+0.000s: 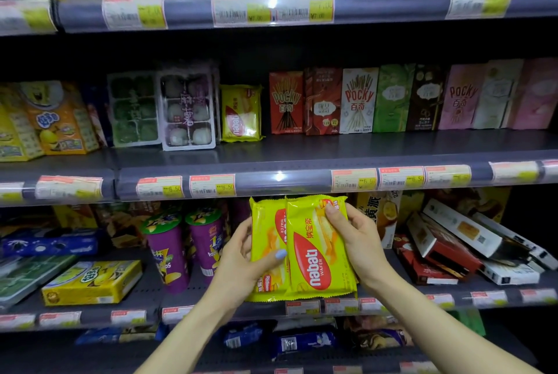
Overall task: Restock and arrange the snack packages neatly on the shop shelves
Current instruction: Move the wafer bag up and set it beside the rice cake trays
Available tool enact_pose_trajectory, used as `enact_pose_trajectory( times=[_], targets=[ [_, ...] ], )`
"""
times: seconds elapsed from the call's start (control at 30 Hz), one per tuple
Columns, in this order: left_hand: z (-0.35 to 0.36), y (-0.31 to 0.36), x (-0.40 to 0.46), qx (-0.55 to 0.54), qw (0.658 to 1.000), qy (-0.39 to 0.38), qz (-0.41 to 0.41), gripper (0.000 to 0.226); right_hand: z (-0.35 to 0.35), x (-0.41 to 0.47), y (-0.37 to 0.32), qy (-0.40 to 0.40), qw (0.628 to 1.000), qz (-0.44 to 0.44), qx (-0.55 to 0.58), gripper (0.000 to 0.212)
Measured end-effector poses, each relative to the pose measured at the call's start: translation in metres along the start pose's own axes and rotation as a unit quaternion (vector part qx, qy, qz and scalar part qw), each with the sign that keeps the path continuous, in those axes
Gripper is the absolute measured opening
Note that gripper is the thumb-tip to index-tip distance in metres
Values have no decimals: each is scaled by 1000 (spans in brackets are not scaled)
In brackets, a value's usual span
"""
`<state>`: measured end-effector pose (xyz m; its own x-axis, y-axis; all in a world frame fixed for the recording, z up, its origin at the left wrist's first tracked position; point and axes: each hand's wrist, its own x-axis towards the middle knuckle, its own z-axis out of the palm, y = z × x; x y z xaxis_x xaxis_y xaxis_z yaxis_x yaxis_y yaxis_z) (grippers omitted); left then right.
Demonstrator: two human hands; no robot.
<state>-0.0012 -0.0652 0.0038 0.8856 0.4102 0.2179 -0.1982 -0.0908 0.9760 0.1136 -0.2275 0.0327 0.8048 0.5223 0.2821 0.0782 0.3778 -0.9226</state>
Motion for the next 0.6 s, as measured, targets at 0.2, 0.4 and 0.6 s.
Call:
enact_pose_trajectory(
  times=[0.2,0.4,0.6],
  targets=[
    [-4,36,-9,-46,998,-19,39,98,24,-7,-24,6,999,-31,24,28],
    [-8,80,2,-62,994,-27,85,100,49,4,-52,4,997,-70,17,34],
    [-23,126,33,-30,993,-20,116,81,73,47,-88,-18,995,-98,-26,28]
  ],
)
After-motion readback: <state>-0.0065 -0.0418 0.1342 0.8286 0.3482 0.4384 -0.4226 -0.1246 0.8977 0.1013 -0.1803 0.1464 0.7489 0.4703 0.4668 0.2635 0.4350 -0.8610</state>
